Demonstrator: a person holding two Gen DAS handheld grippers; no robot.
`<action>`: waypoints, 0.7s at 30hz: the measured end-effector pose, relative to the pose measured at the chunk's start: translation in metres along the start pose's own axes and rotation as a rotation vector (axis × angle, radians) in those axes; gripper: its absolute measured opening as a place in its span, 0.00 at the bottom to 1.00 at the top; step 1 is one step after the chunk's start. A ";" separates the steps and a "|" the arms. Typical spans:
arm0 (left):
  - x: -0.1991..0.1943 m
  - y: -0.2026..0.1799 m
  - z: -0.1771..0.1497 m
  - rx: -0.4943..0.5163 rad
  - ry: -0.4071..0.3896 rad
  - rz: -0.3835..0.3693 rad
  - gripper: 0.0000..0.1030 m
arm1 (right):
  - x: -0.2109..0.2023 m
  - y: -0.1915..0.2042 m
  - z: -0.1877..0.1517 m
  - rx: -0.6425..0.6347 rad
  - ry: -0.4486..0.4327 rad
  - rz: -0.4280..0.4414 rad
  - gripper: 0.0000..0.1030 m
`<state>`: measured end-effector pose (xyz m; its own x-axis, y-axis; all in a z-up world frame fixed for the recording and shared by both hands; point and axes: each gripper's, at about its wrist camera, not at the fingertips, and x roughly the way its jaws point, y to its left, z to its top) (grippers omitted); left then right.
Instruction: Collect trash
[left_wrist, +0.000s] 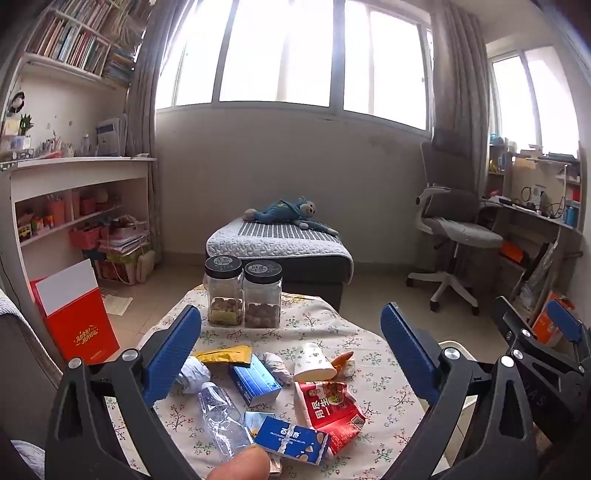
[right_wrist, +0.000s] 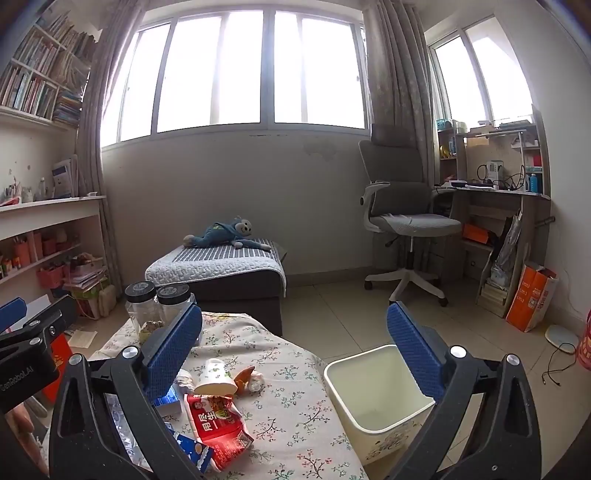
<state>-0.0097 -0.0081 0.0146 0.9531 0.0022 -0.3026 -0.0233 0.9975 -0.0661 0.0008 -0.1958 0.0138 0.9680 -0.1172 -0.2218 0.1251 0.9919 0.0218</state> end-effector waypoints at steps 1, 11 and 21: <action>0.001 0.000 0.000 0.000 0.001 -0.001 0.92 | 0.001 0.000 0.002 0.001 0.002 0.002 0.93; 0.001 0.000 -0.005 0.009 -0.004 -0.009 0.92 | -0.006 -0.002 -0.011 0.004 -0.016 0.024 0.93; 0.000 -0.001 -0.004 0.009 -0.005 -0.007 0.92 | -0.007 -0.001 -0.016 -0.008 -0.026 0.027 0.93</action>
<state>-0.0107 -0.0094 0.0105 0.9547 -0.0047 -0.2975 -0.0138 0.9981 -0.0600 -0.0096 -0.1949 -0.0007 0.9764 -0.0914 -0.1957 0.0972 0.9951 0.0201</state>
